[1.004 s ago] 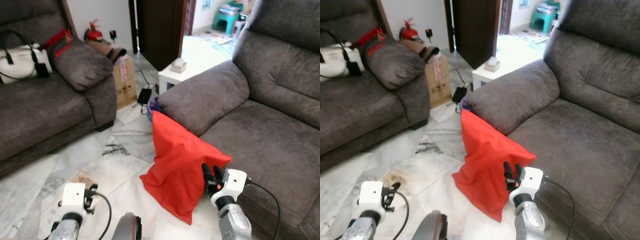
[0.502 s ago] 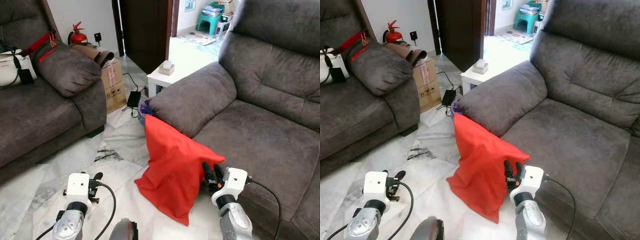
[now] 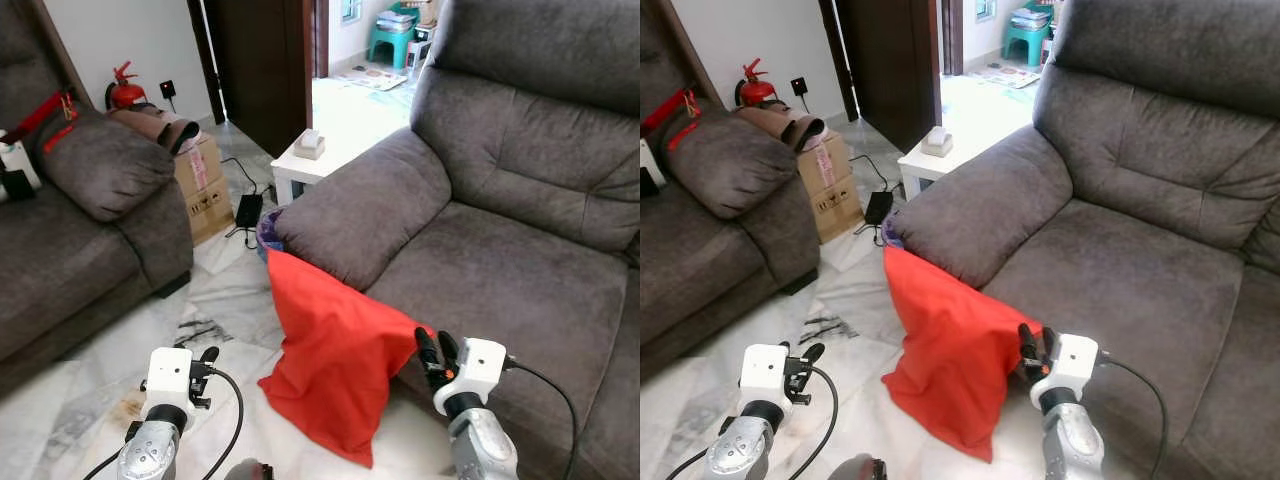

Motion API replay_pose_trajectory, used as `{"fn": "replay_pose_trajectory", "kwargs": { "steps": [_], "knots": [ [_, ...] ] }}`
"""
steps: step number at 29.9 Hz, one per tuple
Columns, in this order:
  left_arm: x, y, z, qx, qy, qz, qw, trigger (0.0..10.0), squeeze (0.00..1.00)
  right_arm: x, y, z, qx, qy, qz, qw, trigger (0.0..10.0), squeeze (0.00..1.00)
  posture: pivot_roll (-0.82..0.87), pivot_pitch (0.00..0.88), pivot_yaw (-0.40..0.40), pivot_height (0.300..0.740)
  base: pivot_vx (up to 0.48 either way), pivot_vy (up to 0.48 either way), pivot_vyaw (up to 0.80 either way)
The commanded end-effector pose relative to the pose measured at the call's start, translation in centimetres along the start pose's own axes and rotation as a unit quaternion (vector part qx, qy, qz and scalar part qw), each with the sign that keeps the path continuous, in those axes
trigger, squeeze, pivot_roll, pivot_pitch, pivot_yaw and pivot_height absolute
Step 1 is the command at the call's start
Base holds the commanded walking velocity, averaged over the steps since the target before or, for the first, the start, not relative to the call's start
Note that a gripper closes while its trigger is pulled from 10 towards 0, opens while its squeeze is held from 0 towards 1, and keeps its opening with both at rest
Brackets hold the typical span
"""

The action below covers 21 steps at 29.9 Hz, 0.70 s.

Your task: Move the pillow to the sofa from floor

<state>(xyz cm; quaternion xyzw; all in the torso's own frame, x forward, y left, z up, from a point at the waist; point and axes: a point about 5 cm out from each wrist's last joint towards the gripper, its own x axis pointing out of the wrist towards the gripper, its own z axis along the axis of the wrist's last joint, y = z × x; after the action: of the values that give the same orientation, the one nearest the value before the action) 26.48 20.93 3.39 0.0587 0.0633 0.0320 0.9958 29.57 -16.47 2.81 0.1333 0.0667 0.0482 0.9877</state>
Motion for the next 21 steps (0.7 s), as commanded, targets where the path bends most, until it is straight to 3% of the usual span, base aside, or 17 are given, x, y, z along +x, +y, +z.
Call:
{"fn": "replay_pose_trajectory", "kwargs": {
  "steps": [1, 12, 18, 21],
  "knots": [
    [-0.2, 0.9, -0.1, 0.001, 0.001, 0.011, 1.000, 10.0, 0.00, 0.4, 1.0, -0.1, -0.003, 0.002, 0.014, 1.000, 10.0, 0.00, 0.04, 0.114, 0.025, 0.636, 0.368, 0.000, 0.00],
    [-0.3, 1.0, -0.2, 0.003, 0.000, 0.013, 1.000, 10.0, 0.00, 0.4, 0.7, 0.1, -0.012, 0.001, 0.010, 1.000, 10.0, 0.00, 0.04, 0.115, 0.025, 0.636, 0.342, 0.000, 0.00],
    [-1.4, 1.8, -1.8, 0.017, 0.038, 0.008, 0.999, 10.0, 0.00, 0.8, -0.8, 1.5, -0.102, 0.001, 0.024, 0.995, 10.0, 0.00, 0.04, 0.120, 0.027, 0.636, 0.000, 0.000, 0.00],
    [-2.0, 3.2, -2.3, 0.025, 0.047, 0.035, 0.998, 10.0, 0.00, 0.9, -1.6, 2.4, -0.134, 0.001, 0.028, 0.991, 10.0, 0.00, 0.03, 0.122, 0.026, 0.636, 0.000, 0.000, 0.00]
  ]
}}
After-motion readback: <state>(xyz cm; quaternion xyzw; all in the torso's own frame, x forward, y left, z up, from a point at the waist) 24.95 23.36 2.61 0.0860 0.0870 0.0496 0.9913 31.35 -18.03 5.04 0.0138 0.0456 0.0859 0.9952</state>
